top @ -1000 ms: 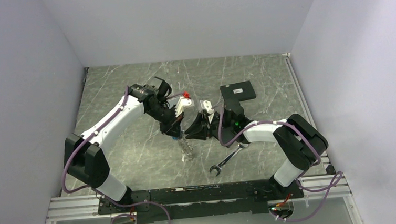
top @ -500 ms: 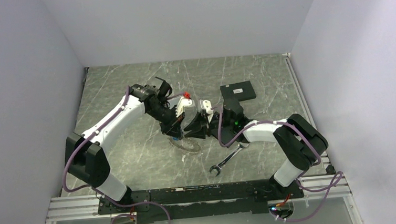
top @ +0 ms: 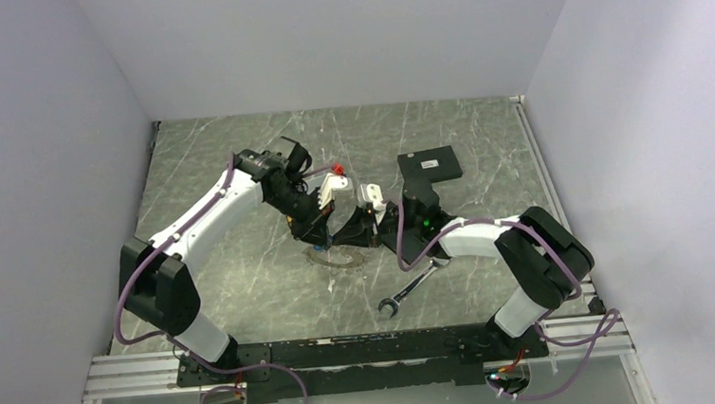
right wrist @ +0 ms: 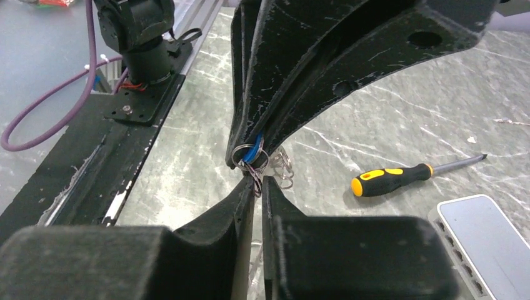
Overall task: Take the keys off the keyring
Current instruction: Remove the key from the keyring.
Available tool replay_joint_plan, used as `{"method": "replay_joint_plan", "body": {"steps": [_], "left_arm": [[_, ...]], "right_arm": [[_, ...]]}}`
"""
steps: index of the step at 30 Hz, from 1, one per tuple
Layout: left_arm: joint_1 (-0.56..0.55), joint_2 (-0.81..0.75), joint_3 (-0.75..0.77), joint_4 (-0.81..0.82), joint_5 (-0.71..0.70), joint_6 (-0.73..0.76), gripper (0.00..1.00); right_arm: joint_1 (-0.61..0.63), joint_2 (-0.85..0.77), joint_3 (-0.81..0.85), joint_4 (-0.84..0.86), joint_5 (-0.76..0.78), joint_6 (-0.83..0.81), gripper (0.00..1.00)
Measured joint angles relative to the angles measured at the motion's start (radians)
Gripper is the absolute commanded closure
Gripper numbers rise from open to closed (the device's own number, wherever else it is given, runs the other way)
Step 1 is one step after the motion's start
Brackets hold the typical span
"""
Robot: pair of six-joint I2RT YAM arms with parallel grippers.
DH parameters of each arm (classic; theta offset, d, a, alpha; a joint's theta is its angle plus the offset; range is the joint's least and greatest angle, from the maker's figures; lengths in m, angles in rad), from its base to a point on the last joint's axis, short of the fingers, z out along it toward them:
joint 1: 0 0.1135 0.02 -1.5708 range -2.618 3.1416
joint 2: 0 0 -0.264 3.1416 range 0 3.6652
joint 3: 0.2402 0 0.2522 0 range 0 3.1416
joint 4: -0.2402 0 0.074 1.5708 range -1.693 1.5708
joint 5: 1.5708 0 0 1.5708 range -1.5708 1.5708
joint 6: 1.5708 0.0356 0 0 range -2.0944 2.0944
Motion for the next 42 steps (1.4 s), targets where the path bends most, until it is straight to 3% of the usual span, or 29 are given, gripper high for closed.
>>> {"method": "replay_joint_plan", "body": {"steps": [2, 10, 28, 39, 42], "left_arm": [[0.000, 0.000, 0.000, -0.003, -0.002, 0.000, 1.00], [0.000, 0.000, 0.000, -0.006, -0.011, 0.003, 1.00], [0.011, -0.074, -0.149, 0.074, -0.087, -0.049, 1.00], [0.018, -0.122, -0.222, 0.183, -0.131, -0.155, 1.00], [0.024, -0.122, -0.232, 0.202, -0.115, -0.187, 0.88]], "right_arm": [[0.002, -0.004, 0.000, -0.018, 0.000, -0.024, 1.00], [0.003, -0.016, 0.000, -0.045, 0.013, -0.033, 1.00], [-0.014, 0.050, -0.053, 0.209, 0.152, 0.434, 1.00], [-0.018, 0.085, -0.088, 0.351, 0.188, 0.628, 1.00], [-0.020, 0.090, -0.098, 0.380, 0.189, 0.650, 1.00]]}}
